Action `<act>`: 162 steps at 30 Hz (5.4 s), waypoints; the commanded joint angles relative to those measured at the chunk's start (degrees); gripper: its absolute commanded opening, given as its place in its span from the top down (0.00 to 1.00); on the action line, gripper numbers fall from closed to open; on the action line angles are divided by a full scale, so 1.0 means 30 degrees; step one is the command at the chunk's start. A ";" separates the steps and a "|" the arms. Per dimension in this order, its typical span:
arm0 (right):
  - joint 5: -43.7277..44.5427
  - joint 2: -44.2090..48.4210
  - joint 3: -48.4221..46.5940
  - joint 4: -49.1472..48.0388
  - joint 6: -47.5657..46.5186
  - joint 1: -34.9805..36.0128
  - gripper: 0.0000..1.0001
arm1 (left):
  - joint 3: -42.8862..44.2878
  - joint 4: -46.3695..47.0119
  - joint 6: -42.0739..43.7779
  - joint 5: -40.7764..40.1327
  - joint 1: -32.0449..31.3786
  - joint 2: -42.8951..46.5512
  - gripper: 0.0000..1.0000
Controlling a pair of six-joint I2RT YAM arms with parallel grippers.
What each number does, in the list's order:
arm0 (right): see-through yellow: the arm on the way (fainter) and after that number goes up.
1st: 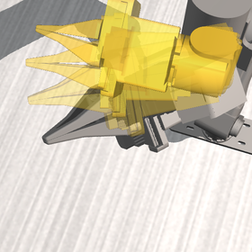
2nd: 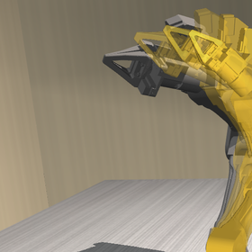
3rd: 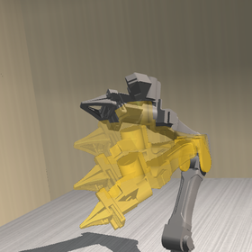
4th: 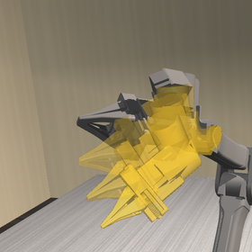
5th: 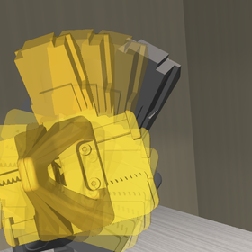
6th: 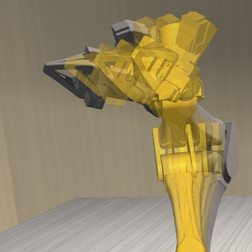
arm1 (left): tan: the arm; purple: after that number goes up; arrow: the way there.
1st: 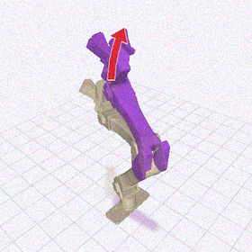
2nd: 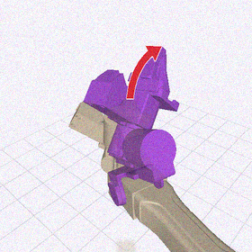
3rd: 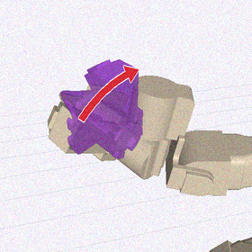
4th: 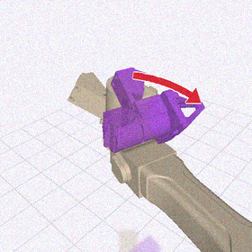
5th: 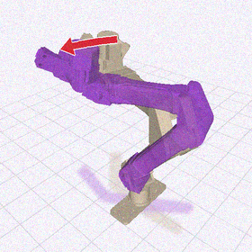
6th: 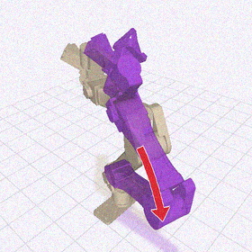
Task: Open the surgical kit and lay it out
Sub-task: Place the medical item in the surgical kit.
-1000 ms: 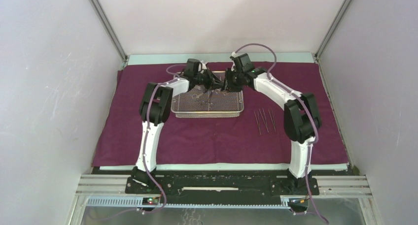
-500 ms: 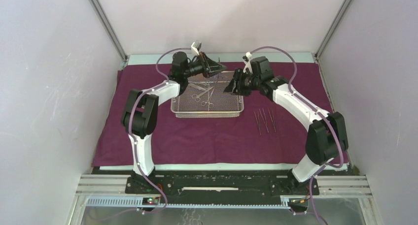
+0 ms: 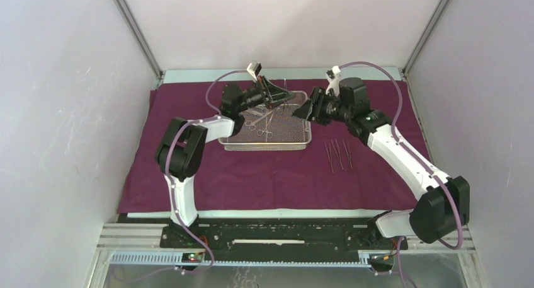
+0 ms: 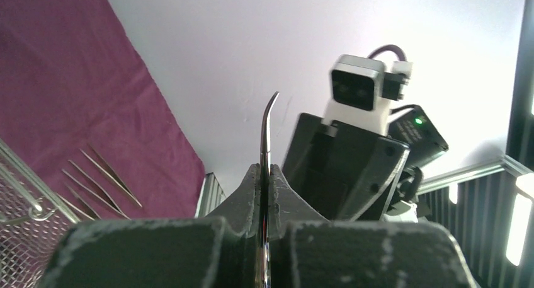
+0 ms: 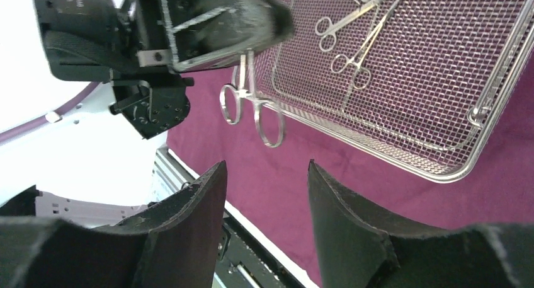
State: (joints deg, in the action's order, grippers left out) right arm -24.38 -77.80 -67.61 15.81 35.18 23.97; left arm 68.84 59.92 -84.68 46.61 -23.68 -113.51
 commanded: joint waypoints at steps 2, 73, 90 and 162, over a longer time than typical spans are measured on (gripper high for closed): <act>-0.1490 0.0005 0.0805 -0.1490 0.0884 -0.0312 0.43 | -0.0790 0.2787 -0.0909 -0.0317 -0.0347 0.1359 1.00; 0.5827 0.5777 0.2265 1.1745 -0.4704 -1.0303 1.00 | 0.0911 -2.5067 1.3791 -0.6710 0.0543 0.7763 0.25; 2.7217 -0.4954 -0.3073 1.4653 -0.4160 -0.4676 1.00 | 0.0497 -2.5419 1.3725 -0.6196 0.0394 0.8986 0.26; 0.9682 -0.4927 -0.0118 0.7348 -0.1966 -1.2094 0.00 | 0.0723 -2.4900 1.3492 -0.6273 0.1185 0.9557 0.30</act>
State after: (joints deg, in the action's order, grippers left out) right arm 14.70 -95.26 -68.31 42.46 26.83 -10.55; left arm 68.29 -13.89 -46.50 29.71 -20.45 -85.71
